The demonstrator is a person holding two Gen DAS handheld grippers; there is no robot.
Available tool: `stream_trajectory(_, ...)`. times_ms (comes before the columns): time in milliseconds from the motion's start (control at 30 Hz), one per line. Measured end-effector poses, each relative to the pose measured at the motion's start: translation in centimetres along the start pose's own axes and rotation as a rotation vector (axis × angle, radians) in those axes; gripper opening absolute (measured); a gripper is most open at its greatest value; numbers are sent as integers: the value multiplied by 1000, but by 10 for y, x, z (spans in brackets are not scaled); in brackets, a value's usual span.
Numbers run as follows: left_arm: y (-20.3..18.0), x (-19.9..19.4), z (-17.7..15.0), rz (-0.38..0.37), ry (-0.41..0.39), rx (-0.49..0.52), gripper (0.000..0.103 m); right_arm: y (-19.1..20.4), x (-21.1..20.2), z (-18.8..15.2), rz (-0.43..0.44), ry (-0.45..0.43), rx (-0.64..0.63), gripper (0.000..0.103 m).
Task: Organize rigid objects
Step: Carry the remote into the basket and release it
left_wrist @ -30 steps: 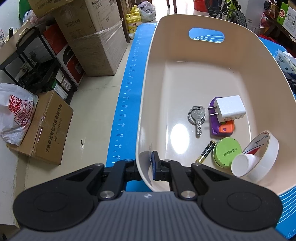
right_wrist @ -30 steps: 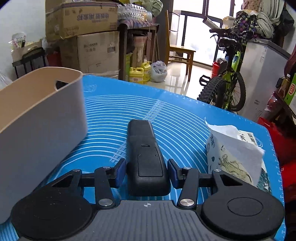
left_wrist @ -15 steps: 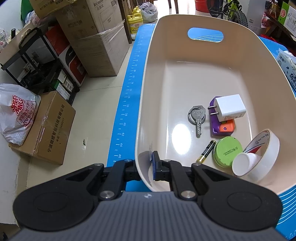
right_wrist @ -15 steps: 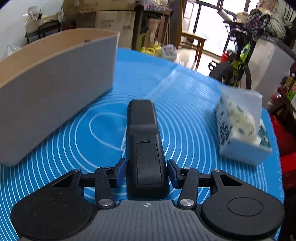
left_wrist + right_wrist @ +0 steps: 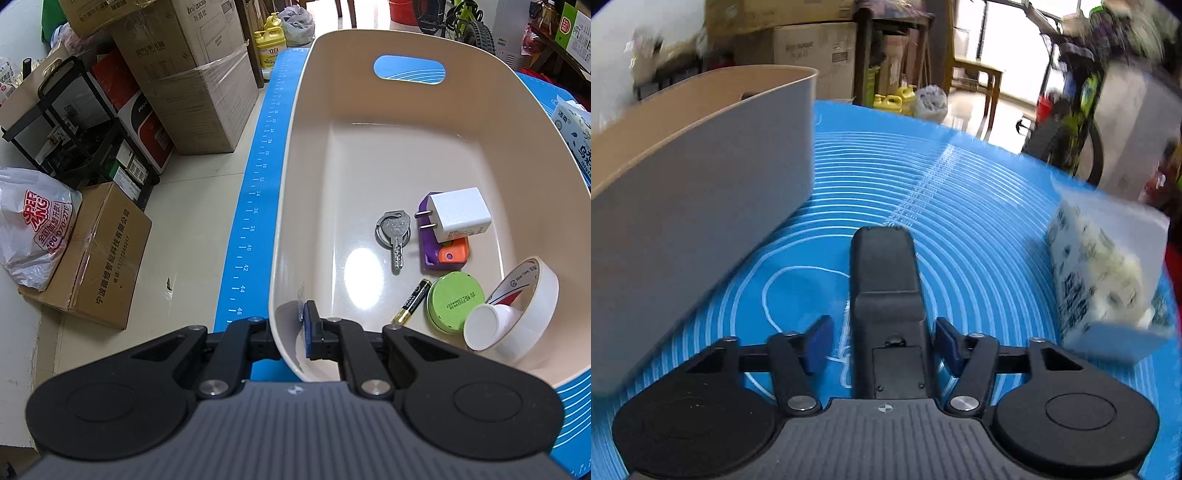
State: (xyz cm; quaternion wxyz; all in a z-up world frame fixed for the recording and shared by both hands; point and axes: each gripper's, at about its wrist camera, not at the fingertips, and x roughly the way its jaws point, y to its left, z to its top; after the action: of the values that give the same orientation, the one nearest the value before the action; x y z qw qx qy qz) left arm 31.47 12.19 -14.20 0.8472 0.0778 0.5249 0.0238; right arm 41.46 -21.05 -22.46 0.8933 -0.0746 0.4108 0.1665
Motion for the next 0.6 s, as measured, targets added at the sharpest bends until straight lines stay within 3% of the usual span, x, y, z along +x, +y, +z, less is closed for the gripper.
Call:
stream_trajectory(300, 1, -1, -1, 1, 0, 0, 11, 4, -25, -19, -51, -84, 7, 53)
stream_trajectory(600, 1, -2, -1, 1, -2, -4, 11, 19, -83, 7, -24, -237, 15, 53)
